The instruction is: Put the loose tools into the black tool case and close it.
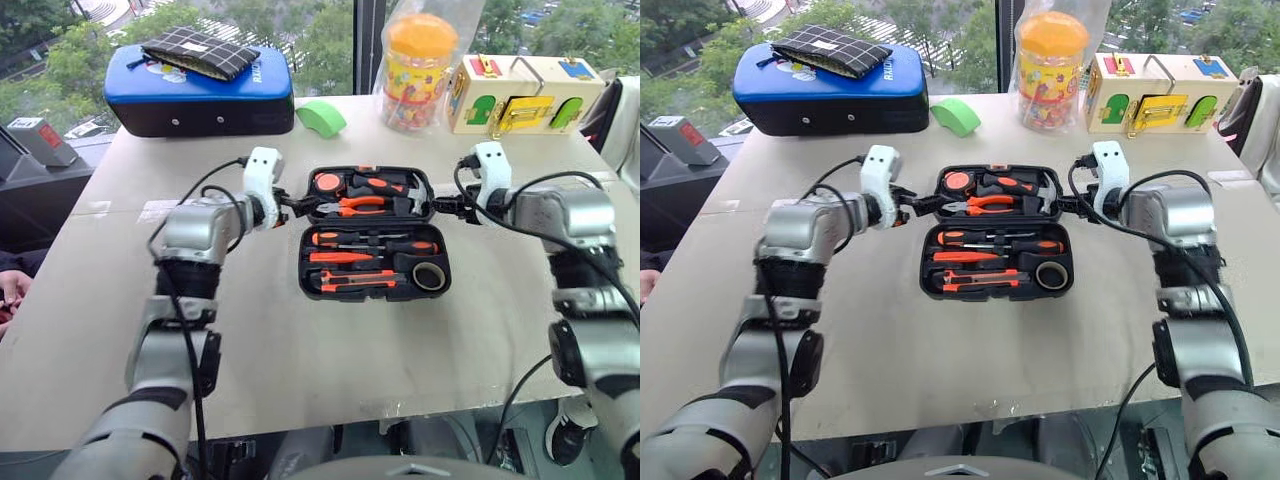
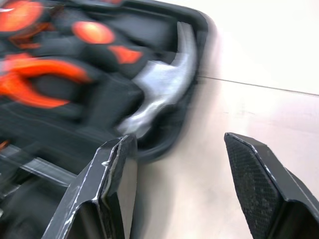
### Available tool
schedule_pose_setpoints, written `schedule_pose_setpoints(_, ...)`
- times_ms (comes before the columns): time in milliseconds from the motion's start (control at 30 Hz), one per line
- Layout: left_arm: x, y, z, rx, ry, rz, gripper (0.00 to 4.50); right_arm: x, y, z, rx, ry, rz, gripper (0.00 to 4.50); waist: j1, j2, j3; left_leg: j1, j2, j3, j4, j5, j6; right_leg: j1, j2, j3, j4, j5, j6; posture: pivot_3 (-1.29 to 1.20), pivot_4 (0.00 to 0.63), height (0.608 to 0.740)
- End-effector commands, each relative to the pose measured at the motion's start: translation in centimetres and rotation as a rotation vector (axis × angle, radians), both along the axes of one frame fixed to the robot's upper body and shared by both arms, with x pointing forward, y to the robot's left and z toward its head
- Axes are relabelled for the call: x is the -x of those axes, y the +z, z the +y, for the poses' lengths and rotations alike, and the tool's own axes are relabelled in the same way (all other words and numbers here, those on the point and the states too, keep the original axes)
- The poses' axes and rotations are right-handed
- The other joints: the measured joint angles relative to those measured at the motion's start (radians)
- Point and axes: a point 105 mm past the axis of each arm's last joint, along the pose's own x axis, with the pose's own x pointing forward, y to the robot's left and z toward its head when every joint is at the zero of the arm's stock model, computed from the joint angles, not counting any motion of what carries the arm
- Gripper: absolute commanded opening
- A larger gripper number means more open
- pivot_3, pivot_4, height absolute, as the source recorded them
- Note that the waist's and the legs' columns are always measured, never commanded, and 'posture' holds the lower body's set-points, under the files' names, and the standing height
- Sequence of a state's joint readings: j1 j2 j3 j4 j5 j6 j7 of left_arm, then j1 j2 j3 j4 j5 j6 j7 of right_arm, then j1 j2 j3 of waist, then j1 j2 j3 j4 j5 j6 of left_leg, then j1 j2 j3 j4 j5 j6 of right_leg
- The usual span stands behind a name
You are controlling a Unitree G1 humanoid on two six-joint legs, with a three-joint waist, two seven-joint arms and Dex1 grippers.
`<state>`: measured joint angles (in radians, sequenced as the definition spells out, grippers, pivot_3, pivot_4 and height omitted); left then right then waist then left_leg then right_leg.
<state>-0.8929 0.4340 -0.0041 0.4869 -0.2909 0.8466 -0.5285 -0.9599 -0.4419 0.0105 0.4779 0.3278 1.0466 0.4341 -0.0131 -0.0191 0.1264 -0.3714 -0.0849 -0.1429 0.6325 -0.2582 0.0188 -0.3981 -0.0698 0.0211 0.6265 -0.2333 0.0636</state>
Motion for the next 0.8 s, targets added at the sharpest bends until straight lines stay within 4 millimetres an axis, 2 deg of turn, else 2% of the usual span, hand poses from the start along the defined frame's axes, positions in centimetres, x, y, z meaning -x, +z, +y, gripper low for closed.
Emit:
schedule_pose_setpoints(33,-1.6,1.2,-0.1,-0.007,0.001,-0.053,4.18,-1.7,0.7,-0.2,-0.016,-0.027,-0.034,2.77,-0.005,0.000,0.000,-0.001,0.000,0.000,0.000,0.000,0.000,-0.003,0.000,0.000,0.000,0.000,0.000,0.00,0.150,0.740)
schedule_pose_setpoints(200,-3.3,0.8,0.5,-0.066,0.052,-0.060,4.18,-3.3,0.5,0.0,-0.045,-0.060,-0.038,2.77,-0.024,0.000,-0.001,-0.009,-0.001,0.000,0.002,0.000,0.000,-0.011,-0.002,0.000,0.002,0.000,0.000,0.00,0.150,0.740)
schedule_pose_setpoints(300,-3.6,0.4,1.1,-0.077,0.078,-0.044,3.44,-3.8,0.4,0.4,-0.043,-0.059,-0.047,1.98,-0.029,0.000,-0.001,-0.009,-0.002,0.000,0.002,0.000,0.000,-0.011,-0.002,0.000,0.002,0.001,0.001,0.00,0.150,0.740)
schedule_pose_setpoints(367,-3.6,-0.2,1.3,-0.090,0.080,-0.023,2.38,-4.0,0.6,0.9,-0.052,-0.045,-0.052,0.92,-0.030,0.000,-0.001,-0.008,-0.002,0.000,0.002,0.000,0.000,-0.011,-0.002,0.001,0.004,0.001,0.001,0.00,0.150,0.740)
schedule_pose_setpoints(433,-3.6,-0.4,1.3,-0.069,0.087,-0.004,1.53,-4.1,0.7,1.6,-0.054,-0.029,-0.058,0.01,-0.028,0.000,-0.002,-0.008,-0.002,0.000,0.003,0.000,-0.001,-0.012,-0.002,0.002,0.009,0.001,0.001,0.00,0.150,0.740)
schedule_pose_setpoints(567,-3.6,-0.4,1.3,-0.044,0.087,0.003,0.05,-4.3,0.8,2.3,-0.063,-0.017,-0.065,0.00,-0.027,-0.002,-0.003,-0.008,-0.003,-0.001,0.004,0.000,-0.001,-0.012,-0.003,0.002,0.014,0.001,0.001,0.00,0.150,0.740)
schedule_pose_setpoints(667,-3.1,0.0,0.4,0.031,0.003,0.025,0.05,-4.2,1.1,2.9,-0.087,0.013,-0.066,0.00,-0.030,-0.002,-0.003,-0.008,-0.003,-0.001,0.004,0.000,-0.001,-0.012,-0.003,0.002,0.015,0.001,0.001,0.00,0.150,0.740)
schedule_pose_setpoints(800,-2.4,-0.3,0.3,0.031,-0.058,0.039,0.05,-3.7,0.9,3.4,-0.106,0.059,-0.034,0.00,-0.032,-0.001,-0.003,-0.009,-0.002,-0.002,0.003,0.000,-0.001,-0.014,-0.002,0.003,0.015,0.001,0.001,0.00,0.150,0.740)
